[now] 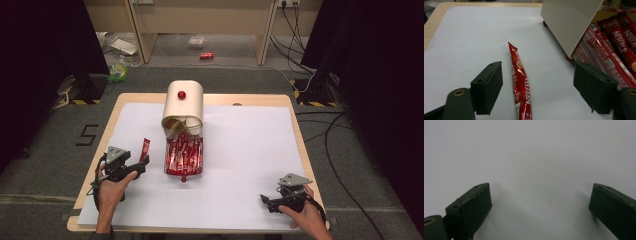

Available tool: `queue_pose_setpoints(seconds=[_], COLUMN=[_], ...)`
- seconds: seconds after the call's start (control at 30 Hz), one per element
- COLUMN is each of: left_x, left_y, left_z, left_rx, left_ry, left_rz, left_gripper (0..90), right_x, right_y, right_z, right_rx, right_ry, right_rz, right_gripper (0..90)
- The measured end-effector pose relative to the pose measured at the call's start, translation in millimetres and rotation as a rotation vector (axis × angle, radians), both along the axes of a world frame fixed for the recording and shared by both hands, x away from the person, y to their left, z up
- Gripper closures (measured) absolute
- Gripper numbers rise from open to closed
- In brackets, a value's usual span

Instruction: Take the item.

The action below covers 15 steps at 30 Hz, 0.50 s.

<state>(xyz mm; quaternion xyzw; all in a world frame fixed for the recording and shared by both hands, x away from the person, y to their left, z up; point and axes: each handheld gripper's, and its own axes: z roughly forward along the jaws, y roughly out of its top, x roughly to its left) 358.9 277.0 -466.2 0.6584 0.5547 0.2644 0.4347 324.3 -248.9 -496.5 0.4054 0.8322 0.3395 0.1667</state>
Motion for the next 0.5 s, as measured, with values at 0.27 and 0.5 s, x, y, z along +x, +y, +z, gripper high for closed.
queue_pose_setpoints(seconds=[0.27,0.5], left_x=[-13.4,-17.0], left_y=[0.8,-0.7], left_z=[3.5,2.5], left_rx=[0.028,0.026], left_ry=[-0.013,-0.014], left_rz=[-0.02,-0.035], left_gripper=[21.7,20.9], right_x=[0.0,0.2], right_y=[0.1,0.0], right_z=[0.0,0.0], right_rx=[0.0,0.0], right_ry=[0.001,0.0], right_rz=[-0.001,0.0], right_gripper=[4.7,4.7])
